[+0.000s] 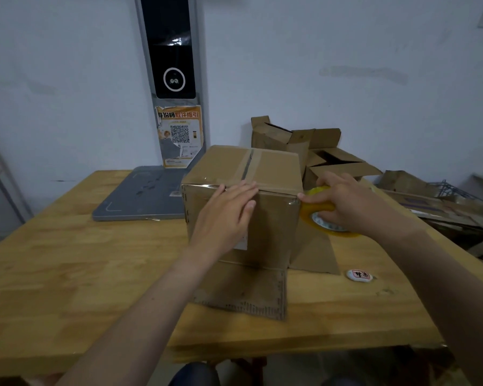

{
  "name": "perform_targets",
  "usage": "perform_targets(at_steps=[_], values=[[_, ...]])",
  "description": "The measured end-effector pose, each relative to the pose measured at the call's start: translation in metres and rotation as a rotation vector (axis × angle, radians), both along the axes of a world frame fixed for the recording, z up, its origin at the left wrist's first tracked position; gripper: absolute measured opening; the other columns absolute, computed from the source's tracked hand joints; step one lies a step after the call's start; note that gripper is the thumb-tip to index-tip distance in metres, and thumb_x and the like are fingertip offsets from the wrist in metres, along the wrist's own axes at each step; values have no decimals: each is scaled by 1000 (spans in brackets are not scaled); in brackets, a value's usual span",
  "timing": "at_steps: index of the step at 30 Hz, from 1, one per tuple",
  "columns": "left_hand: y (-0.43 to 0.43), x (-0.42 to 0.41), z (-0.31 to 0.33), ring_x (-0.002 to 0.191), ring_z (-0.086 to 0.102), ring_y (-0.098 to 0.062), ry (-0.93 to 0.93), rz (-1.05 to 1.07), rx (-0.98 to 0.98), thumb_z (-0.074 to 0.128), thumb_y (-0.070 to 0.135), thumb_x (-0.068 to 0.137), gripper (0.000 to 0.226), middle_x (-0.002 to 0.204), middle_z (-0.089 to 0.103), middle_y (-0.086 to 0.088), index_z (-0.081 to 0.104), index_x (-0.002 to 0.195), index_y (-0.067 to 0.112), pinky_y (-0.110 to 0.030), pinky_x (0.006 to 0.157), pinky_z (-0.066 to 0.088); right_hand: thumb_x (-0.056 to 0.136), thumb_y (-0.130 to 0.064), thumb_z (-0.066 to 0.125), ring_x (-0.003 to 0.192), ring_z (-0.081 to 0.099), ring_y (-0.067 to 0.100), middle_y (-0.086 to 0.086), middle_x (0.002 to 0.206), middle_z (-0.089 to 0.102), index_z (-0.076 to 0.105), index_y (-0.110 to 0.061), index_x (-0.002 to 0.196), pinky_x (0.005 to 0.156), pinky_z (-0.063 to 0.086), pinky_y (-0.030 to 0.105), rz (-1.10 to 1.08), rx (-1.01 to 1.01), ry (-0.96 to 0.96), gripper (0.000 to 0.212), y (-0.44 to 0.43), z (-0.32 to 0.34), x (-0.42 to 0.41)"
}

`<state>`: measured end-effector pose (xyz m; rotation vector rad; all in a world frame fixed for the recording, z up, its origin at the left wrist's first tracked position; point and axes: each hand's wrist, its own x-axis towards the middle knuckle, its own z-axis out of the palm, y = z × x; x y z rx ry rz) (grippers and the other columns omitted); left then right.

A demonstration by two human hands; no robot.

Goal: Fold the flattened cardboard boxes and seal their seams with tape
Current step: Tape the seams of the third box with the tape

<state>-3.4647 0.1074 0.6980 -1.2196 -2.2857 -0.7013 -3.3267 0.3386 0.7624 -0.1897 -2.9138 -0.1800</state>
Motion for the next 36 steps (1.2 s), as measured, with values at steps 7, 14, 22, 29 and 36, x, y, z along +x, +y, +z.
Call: perform_targets(at_steps=[7, 14, 22, 29, 36], values=[[-35, -33, -4, 149, 33, -6, -34, 170, 80, 27, 41, 109, 51, 158, 44, 9, 48, 152, 24, -42, 128, 10, 98, -36, 64, 120, 39, 17, -8, 138, 38, 42, -61, 142, 85, 34, 28, 5, -7, 20, 55, -2, -2, -1], [-44, -55, -2, 152, 29, -19, -170, 283, 152, 35, 39, 110, 51, 161, 41, -4, 45, 153, 12, -46, 127, 19, 100, -38, 59, 122, 40, 20, -4, 141, 38, 38, -57, 147, 84, 33, 27, -22, 63, 40, 55, -11, -4, -4], [-32, -77, 15, 115, 58, -37, -223, 417, 62, 27, 42, 109, 49, 114, 62, -13, 58, 109, 4, -58, 119, 28, 101, -38, 58, 117, 39, 18, -5, 138, 38, 38, -58, 147, 82, 33, 28, -14, 63, 52, 54, -10, -7, -6], [-19, -51, 19, 158, -4, -28, -69, 436, -266, -9, 84, 87, 113, 171, 4, -17, 10, 162, 1, -50, 124, -10, 99, -40, 60, 113, 40, 17, -5, 133, 39, 40, -57, 146, 80, 37, 28, 13, 76, 75, 54, -6, -12, -7], [43, 13, 10, 159, 2, -20, 129, 84, -330, -2, 79, 90, 101, 172, 9, -7, 14, 163, 10, -47, 128, -4, 99, -43, 59, 118, 42, 19, -3, 135, 40, 39, -54, 148, 78, 37, 28, 32, 129, 114, 54, -7, -14, -6]])
